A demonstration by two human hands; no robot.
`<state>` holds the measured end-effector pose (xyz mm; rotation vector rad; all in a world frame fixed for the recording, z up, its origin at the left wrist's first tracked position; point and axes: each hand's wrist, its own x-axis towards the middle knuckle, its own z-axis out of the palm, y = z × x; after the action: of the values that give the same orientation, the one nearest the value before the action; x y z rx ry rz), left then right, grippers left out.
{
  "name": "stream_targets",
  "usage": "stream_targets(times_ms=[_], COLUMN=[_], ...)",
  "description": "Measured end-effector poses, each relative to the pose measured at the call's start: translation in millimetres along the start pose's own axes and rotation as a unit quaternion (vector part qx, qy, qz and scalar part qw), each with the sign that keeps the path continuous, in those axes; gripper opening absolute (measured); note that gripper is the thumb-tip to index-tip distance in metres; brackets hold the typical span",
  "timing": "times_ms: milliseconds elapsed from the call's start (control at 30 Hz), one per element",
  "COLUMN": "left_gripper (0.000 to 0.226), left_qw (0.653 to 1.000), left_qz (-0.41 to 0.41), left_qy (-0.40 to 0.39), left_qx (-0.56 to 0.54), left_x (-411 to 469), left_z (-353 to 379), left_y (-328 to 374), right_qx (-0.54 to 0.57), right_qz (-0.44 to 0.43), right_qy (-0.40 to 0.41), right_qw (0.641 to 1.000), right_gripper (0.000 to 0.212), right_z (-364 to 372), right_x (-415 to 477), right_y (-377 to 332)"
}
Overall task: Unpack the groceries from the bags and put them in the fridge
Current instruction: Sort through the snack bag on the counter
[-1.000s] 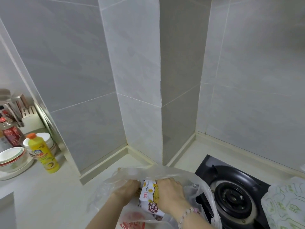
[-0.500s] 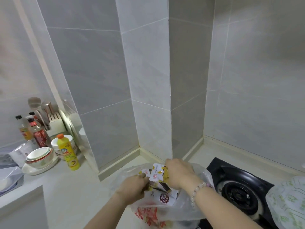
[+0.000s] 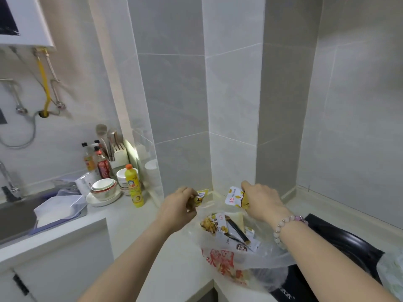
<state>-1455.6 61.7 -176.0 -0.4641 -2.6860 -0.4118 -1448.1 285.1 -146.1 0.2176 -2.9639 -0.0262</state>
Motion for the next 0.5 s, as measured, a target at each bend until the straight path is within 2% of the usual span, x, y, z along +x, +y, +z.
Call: stream_targets(times_ms=[100, 233, 367, 500], left_gripper=[0.038, 0.035, 0.031, 0.033], left_qw=[0.998, 0.991, 0.974, 0.946], left_qz=[-0.041, -0.115, -0.201, -0.279], left_qy=[0.000, 0.039, 0.037, -0.003], left_qx=[0.041, 0.061, 0.102, 0.164], left_x=[-23.2, -64.3, -118.9, -188.9], left_z=[-28.5, -65.5, -102.7, -144.7], left_y=[-15.4, -30.0, -26.4, -16.2], right_qx=[0.027, 0.051, 0.032, 0.048], right_qz=[-0.055, -0.160, -0.297, -0.405], right_qy=[0.011, 0.049, 0.073, 0.102], right_qw=[0.998, 0.984, 0.951, 0.908], right_gripper=[0.018, 0.015, 0.007, 0.015], right_z=[-8.1, -20.7, -28.8, -35.2], right_x=[5.0, 5.4, -15.7, -42.2], right_y=[-21.7, -62.8, -109.2, -158.7])
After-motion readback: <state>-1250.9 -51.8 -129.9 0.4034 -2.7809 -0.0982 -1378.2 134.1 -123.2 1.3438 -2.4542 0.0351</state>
